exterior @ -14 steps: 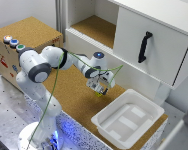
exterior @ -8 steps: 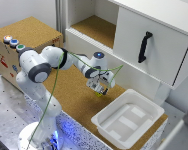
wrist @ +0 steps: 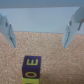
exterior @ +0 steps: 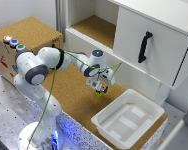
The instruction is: Collapse the stacked blocks
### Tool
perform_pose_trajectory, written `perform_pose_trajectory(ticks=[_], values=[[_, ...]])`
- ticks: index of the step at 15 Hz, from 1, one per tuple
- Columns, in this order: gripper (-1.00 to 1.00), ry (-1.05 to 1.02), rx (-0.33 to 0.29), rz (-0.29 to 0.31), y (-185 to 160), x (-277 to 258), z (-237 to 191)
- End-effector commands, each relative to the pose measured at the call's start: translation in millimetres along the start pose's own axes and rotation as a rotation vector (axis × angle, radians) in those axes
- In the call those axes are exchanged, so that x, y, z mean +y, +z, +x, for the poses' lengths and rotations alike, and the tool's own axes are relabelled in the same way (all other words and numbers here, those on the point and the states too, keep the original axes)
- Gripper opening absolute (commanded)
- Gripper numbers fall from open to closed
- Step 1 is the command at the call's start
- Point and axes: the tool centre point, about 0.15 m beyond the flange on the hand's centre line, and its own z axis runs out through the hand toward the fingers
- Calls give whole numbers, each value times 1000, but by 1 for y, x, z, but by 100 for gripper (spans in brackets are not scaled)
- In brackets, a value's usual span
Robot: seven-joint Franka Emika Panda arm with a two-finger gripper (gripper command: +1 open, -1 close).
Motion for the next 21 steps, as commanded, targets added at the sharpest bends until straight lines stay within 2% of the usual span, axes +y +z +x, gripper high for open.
perform_pose_trajectory(ticks=[1, 5, 6, 12, 18, 21], values=[[100, -4, -48, -20, -29, 44, -22], [100, -2, -58, 59, -3, 65, -16], [-100, 8, -62, 66, 5, 66, -14], [-100, -18, -71, 116, 31, 59, -5], [-100, 3, -130, 110, 70, 57, -7], [-100, 15, -132, 111, 80, 51, -5]])
